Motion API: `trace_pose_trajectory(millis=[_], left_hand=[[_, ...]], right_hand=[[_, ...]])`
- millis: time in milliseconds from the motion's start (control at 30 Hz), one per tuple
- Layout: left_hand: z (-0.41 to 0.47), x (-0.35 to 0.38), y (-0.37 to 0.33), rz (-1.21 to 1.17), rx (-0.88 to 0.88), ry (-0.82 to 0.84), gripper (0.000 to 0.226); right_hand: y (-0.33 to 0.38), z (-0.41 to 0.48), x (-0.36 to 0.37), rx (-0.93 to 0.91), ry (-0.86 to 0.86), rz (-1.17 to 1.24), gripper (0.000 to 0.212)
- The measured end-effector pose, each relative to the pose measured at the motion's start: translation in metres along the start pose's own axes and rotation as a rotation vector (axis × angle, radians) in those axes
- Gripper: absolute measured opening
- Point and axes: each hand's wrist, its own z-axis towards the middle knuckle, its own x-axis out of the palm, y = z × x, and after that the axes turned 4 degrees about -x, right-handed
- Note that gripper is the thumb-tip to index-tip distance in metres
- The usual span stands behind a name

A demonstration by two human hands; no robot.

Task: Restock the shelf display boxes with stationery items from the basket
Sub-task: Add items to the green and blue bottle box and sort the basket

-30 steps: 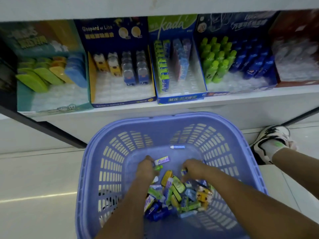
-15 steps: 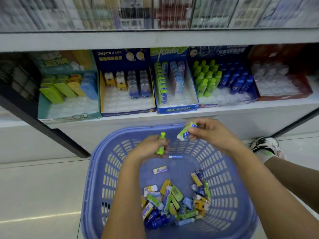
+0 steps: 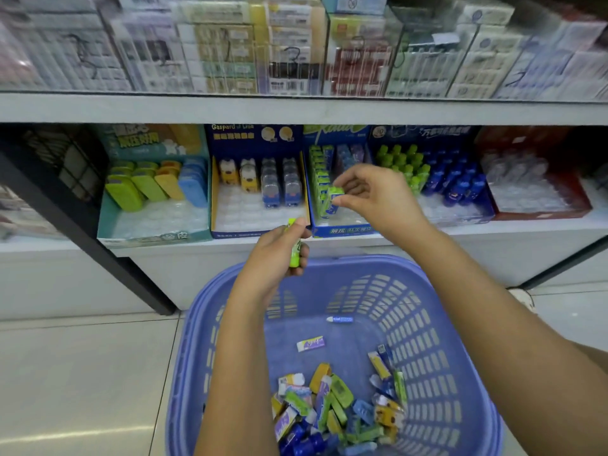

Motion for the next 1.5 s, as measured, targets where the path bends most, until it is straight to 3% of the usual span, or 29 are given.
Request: trace_pose_trajectory(millis=[200,333,567,667,800,933,1033,1100,1167,1267,1500], left_hand=[[0.002,0.002,-0.004,-0.169,-0.045,0.015,0.042],[0.002,0.004,-0.006,-0.276,-0.036,0.021,0.036],[-0.003,0.007,0.0,-0.2,0.09,0.152,0.024],[-0.004,0.018,-0.001,-0.18,0.142,0.17,0.027],[-0.005,0.044,-0.001,-0.247,0.165,0.199,0.037],[-0.003,0.083,0.003,-0.227,0.19,0.223,0.036],[0.0,0.109,0.013,0.025,0.337,0.069,0.02],[0.004,0.115,0.023,0.486,0.54,-0.072,0.031],[0.009,0.115,0.032,0.839,0.606,-0.083,0.048],[0.015,0.111,0.041,1.061,0.57,-0.059,0.06],[0.019,0.106,0.042,1.06,0.582,-0.036,0.061]], right_hand=[[-0.005,0.002,0.01,-0.037,0.011,-0.104,0.015],[-0.009,-0.003,0.014,0.018,0.003,-0.066,0.012],[0.0,-0.01,0.01,0.057,-0.012,-0.068,0.015],[0.006,-0.03,0.0,0.137,0.025,0.298,0.006],[0.001,-0.063,-0.024,0.147,0.106,0.686,0.014],[-0.008,-0.079,-0.041,0.101,0.057,0.643,0.027],[-0.026,-0.076,-0.054,0.143,-0.215,0.556,0.024],[-0.047,-0.068,-0.069,0.178,-0.464,0.399,0.028],[-0.067,-0.055,-0.08,0.21,-0.554,0.25,0.03],[-0.09,-0.033,-0.082,0.262,-0.447,0.107,0.032],[-0.117,-0.009,-0.083,0.236,-0.253,-0.108,0.03]])
